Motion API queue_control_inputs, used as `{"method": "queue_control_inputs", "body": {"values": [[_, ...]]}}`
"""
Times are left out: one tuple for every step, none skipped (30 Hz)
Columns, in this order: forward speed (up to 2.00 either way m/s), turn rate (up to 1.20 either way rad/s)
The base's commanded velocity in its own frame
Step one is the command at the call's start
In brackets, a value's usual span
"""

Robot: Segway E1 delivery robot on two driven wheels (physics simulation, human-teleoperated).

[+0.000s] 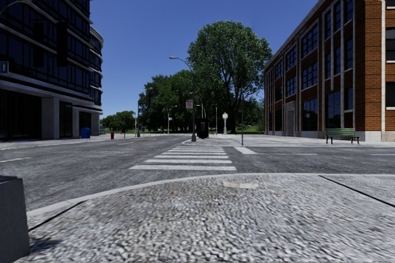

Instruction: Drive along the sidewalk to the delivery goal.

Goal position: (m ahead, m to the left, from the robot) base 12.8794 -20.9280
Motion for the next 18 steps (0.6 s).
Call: {"method": "queue_control_inputs", "body": {"values": [[1.99,-0.03],[1.99,-0.03],[1.99,-0.03],[1.99,-0.03],[1.99,-0.03],[1.99,-0.04],[1.99,-0.09],[1.99,-0.11],[1.99,-0.12],[1.99,-0.12],[1.99,-0.12],[1.99,-0.12],[1.99,-0.12],[1.99,-0.12],[1.99,-0.12],[1.99,-0.12],[1.99,-0.12],[1.99,-0.12]]}}
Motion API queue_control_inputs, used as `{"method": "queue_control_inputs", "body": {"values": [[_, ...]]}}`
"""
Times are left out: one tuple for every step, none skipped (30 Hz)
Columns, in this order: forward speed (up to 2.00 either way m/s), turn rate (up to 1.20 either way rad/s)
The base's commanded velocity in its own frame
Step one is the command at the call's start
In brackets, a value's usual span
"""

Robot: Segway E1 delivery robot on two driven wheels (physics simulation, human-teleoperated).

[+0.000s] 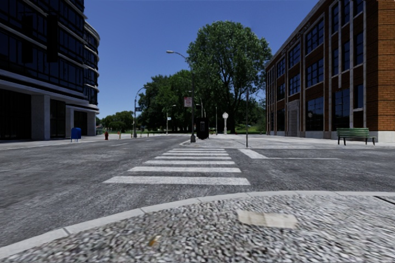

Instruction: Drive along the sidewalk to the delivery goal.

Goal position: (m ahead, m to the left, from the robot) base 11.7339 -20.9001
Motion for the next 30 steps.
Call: {"method": "queue_control_inputs", "body": {"values": [[1.99,-0.12],[1.99,-0.18],[1.99,-0.18],[1.99,-0.23],[1.99,-0.24],[1.99,-0.24],[1.99,-0.25],[1.99,-0.25],[1.99,-0.25],[1.99,-0.25],[1.99,-0.25],[1.99,-0.25],[1.99,-0.25],[1.94,-0.25],[1.83,-0.25],[1.78,-0.25],[1.78,-0.25],[1.73,-0.25],[1.71,-0.20],[1.69,-0.17],[1.67,-0.16],[1.67,-0.16],[1.66,-0.16],[1.65,-0.16],[1.65,-0.16],[1.65,-0.16],[1.65,-0.16],[1.64,-0.14],[1.64,-0.14],[1.64,-0.13]]}}
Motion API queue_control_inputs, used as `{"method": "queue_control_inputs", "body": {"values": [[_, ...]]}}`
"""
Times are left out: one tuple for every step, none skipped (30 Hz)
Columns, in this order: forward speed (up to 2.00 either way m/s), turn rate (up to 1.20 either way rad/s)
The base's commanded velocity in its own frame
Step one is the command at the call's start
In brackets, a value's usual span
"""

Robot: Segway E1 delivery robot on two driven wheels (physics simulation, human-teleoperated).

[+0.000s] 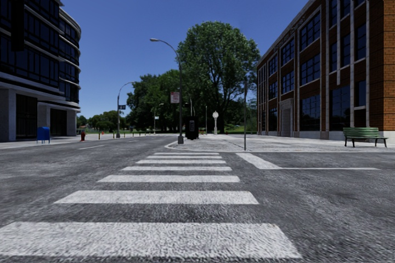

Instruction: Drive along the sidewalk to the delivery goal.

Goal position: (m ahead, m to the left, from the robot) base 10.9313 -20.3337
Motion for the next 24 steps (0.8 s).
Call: {"method": "queue_control_inputs", "body": {"values": [[1.64,-0.13],[1.64,-0.13],[1.64,-0.13],[1.64,-0.13],[1.64,-0.13],[1.64,-0.16],[1.64,-0.20],[1.64,-0.20],[1.64,-0.21],[1.64,-0.21],[1.64,-0.21],[1.64,-0.21],[1.64,-0.21],[1.64,-0.21],[1.64,-0.21],[1.64,-0.21],[1.64,-0.21],[1.64,-0.21],[1.64,-0.21],[1.64,-0.21],[1.64,-0.21],[1.64,-0.21],[1.64,-0.21],[1.64,-0.21]]}}
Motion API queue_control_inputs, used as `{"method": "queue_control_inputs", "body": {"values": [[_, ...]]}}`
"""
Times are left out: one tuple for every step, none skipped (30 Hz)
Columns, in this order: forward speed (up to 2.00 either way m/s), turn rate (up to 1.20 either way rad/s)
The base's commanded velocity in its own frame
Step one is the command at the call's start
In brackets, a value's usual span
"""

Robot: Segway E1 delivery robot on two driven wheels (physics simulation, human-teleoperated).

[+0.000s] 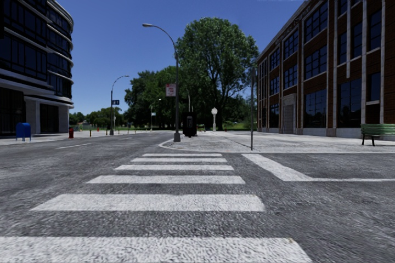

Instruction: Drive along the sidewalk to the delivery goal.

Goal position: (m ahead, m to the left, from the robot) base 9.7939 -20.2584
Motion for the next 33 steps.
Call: {"method": "queue_control_inputs", "body": {"values": [[1.64,-0.21],[1.64,-0.21],[1.64,-0.21],[1.64,-0.21],[1.64,-0.21],[1.64,-0.21],[1.64,-0.21],[1.64,-0.21],[1.64,-0.21],[1.64,-0.21],[1.64,-0.21],[2.00,-0.21],[2.00,-0.21],[2.00,-0.21],[2.00,-0.10],[2.00,0.00],[2.00,0.00],[2.00,0.00],[2.00,0.00],[2.00,0.00],[2.00,0.00],[2.00,0.00],[2.00,0.00],[2.00,0.00],[2.00,0.00],[2.00,0.00],[2.00,0.00],[2.00,0.00],[2.00,0.00],[2.00,0.00],[2.00,0.00],[2.00,0.00],[2.00,0.00]]}}
